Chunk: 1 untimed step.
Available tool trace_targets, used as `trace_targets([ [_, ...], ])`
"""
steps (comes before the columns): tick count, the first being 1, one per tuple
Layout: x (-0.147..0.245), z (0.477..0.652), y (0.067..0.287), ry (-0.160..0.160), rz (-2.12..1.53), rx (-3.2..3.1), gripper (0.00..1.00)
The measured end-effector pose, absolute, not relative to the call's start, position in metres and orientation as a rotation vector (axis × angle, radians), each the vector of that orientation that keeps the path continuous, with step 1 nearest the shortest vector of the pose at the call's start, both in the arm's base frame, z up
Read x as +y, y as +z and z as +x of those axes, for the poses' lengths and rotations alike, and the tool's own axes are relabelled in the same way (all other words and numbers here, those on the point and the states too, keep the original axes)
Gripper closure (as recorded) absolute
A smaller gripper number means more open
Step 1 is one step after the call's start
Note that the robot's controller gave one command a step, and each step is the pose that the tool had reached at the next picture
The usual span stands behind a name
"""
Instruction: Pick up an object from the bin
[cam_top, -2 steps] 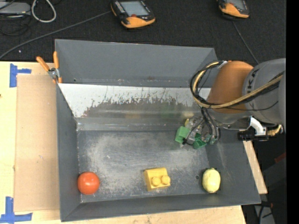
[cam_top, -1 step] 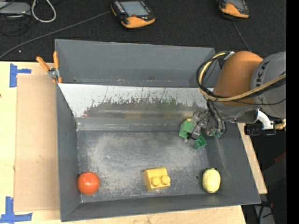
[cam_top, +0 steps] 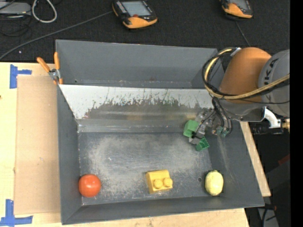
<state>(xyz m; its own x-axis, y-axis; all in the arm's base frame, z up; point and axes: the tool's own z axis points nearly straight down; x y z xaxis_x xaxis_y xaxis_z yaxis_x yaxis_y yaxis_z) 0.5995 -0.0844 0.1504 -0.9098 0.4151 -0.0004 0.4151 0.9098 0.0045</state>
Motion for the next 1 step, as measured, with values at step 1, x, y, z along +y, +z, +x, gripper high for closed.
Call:
trace_targets([
  [1, -0.0843, 0.599, 0.1652, 0.007, 0.666, 3.07, 1.0],
])
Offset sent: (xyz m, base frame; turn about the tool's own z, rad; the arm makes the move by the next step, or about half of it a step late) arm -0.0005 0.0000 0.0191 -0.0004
